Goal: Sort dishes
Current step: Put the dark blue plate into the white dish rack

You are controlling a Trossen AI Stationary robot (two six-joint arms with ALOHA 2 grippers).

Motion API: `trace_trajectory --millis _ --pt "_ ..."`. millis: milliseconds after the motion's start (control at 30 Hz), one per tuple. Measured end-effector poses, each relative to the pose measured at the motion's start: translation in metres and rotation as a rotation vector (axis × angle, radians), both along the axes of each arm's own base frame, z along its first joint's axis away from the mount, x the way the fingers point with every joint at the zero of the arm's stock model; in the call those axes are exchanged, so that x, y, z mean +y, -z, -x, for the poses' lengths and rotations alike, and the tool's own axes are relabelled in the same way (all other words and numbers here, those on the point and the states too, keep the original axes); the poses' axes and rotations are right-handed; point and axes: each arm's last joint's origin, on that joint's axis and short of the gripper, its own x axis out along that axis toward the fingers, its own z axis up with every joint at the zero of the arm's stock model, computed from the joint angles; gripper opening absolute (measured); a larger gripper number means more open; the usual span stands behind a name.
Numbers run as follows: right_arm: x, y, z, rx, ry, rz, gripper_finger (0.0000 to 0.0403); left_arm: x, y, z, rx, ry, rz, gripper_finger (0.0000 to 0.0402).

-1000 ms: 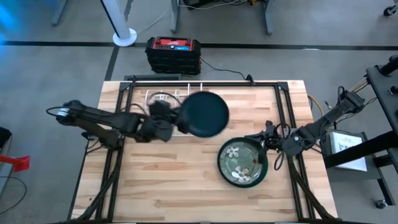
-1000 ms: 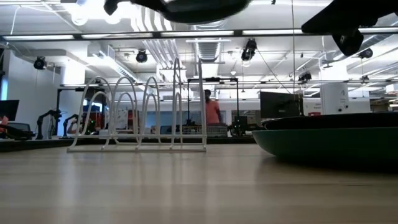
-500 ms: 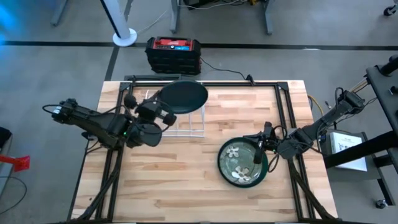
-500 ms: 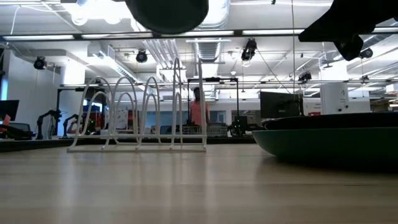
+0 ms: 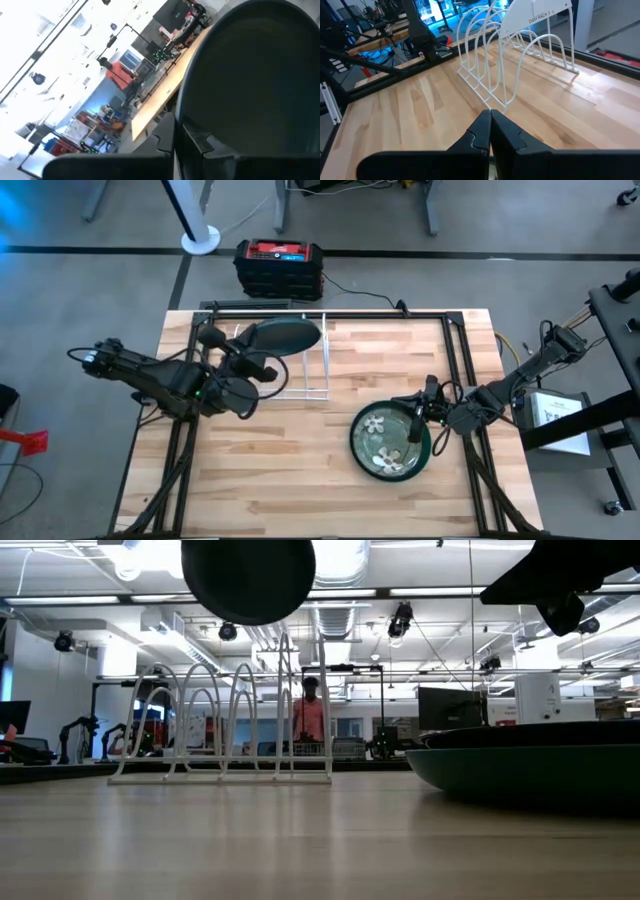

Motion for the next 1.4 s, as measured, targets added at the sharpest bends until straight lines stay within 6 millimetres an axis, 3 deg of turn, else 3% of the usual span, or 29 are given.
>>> trace_trajectory --millis 133,267,400,500,667,733,867,1233,1400 --pt "0.0 0.0 0.0 -0.001 -0.001 -0.001 0.0 0.008 -0.018 0.02 -0.149 -0.004 0.051 0.0" --pt "-0.004 -0.004 0.001 -0.015 0.007 -0.009 0.0 0.019 -0.036 0.062 -0.39 0.032 0.153 0.0" --pt "-0.014 -0.009 0.001 -0.013 -0.019 0.003 0.0 0.028 -0.035 0.093 -0.529 0.254 0.448 0.0" --pt "-0.024 -0.012 -0.001 -0.012 -0.026 0.019 0.0 0.024 -0.024 0.091 -0.552 0.401 0.606 0.0" --pt "-0.04 -0.013 -0.006 0.008 -0.021 0.029 0.0 0.007 0.001 0.059 -0.513 0.706 0.709 0.0" --pt "-0.044 -0.013 -0.008 0.017 -0.029 0.022 0.0 0.006 0.013 0.057 -0.503 0.662 0.709 0.0" --pt "-0.047 -0.011 -0.01 0.033 -0.041 0.013 0.0 0.013 0.028 0.07 -0.565 0.368 0.639 0.0" --pt "-0.057 -0.011 -0.014 0.033 0.005 0.027 0.0 0.031 0.027 0.11 -0.551 0.09 0.374 0.0" --pt "-0.063 -0.011 -0.019 0.027 0.036 0.042 0.0 0.041 0.027 0.117 -0.525 0.008 0.259 0.0"
